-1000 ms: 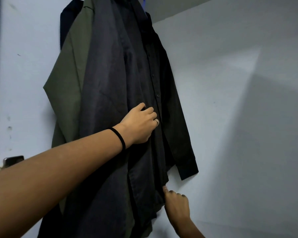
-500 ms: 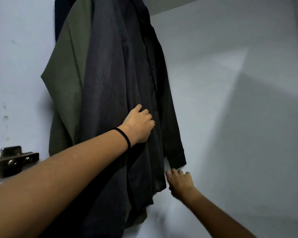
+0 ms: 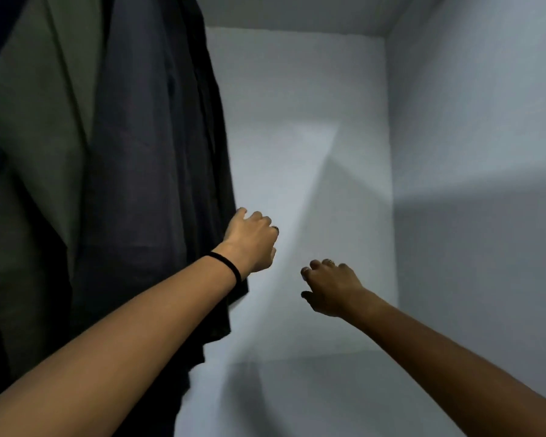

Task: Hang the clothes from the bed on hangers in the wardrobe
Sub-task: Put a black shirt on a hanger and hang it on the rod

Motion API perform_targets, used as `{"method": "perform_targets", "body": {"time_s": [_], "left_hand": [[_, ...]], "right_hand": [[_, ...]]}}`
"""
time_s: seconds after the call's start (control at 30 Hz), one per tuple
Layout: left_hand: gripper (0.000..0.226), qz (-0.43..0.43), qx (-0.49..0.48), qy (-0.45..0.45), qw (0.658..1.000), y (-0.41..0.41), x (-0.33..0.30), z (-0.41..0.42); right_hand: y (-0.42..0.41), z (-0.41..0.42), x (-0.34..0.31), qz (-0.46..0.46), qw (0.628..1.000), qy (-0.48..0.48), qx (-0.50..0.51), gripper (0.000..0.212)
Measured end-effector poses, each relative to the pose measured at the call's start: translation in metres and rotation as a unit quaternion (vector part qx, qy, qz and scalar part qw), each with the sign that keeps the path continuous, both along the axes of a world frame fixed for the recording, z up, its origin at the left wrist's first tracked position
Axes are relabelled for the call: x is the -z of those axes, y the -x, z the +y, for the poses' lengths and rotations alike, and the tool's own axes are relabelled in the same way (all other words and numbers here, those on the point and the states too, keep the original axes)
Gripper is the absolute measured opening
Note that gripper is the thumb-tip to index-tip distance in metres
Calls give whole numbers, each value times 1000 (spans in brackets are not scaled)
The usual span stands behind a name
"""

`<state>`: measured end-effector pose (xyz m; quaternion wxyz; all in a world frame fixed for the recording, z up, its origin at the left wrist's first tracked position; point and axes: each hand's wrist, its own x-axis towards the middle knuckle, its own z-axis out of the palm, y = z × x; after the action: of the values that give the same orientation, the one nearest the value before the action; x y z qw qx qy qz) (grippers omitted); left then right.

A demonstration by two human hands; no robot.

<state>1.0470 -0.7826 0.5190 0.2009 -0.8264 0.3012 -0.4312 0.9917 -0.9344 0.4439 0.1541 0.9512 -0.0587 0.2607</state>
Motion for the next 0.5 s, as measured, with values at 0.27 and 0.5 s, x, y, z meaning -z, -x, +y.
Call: {"method": "perform_targets", "body": {"time_s": [0.27,0.5], "left_hand": [[28,-40,273,179,944,83,13,-78],[33,-54,442,307,841,218,-18,-114]], "right_hand": [[152,-39,-18,-66,989,122,41,33],[315,-30,-62,-143,958,202,143,13]]}}
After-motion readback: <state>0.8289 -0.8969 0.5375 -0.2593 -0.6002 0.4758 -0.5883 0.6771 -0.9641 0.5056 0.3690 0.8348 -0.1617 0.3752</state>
